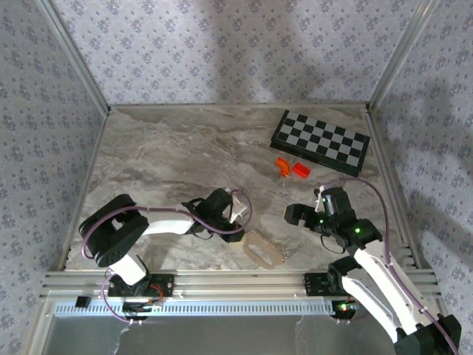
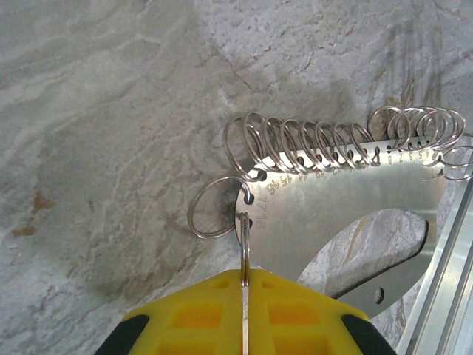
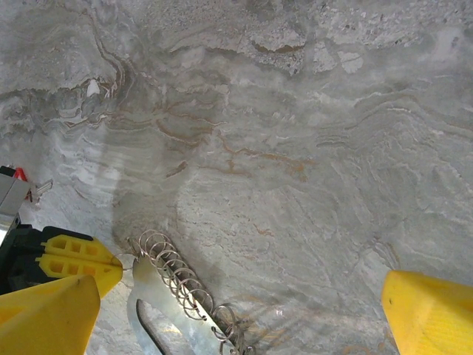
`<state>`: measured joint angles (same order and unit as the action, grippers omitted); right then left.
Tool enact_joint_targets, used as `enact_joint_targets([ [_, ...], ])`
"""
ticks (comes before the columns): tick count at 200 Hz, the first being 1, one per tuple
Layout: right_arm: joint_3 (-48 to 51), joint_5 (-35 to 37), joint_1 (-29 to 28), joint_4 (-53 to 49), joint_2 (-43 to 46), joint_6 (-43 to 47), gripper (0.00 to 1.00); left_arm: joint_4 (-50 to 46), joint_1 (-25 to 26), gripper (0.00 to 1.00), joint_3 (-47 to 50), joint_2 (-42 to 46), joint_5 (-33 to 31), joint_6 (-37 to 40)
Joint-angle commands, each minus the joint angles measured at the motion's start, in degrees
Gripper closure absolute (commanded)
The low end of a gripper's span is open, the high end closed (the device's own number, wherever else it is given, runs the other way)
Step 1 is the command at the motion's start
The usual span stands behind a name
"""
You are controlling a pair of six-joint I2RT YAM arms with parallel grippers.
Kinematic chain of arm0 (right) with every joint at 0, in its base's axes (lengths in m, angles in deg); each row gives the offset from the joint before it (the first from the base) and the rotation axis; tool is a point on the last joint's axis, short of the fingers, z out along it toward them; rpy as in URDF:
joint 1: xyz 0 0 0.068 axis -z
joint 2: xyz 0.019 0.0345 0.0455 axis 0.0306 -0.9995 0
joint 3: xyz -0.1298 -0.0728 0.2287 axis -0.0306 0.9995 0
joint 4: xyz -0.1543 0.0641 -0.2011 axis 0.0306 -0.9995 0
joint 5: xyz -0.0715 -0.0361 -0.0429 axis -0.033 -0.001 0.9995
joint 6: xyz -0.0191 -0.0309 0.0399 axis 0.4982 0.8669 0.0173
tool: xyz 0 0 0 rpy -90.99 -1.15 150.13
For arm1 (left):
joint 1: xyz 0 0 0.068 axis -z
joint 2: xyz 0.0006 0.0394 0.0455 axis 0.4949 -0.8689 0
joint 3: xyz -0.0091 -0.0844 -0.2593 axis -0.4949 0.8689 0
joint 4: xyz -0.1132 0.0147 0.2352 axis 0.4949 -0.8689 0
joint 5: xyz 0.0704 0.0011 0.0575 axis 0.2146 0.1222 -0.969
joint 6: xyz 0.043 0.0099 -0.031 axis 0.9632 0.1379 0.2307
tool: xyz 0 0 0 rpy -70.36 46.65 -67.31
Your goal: Put the keys on the keyring
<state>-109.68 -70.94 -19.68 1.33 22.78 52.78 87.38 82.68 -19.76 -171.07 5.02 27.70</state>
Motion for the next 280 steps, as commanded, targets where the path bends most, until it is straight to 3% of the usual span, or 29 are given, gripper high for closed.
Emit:
enact_joint_targets([
  [1,-1.6,1.0,0.5,-1.9,0.8,1.1,0.0,-0.9,0.3,0.92,0.0,1.8,0.5,0.2],
  [54,-1.7,1.1,0.7,-2.4,1.7,1.1,0.0,-0.3,0.3,0.83,-0.1,1.2,0.0,0.2],
  [280,-1.6,0.7,2.0,-2.4,2.2,1.1,0.0,2.2,0.3,0.84,-2.6,-2.4,0.7,0.5],
])
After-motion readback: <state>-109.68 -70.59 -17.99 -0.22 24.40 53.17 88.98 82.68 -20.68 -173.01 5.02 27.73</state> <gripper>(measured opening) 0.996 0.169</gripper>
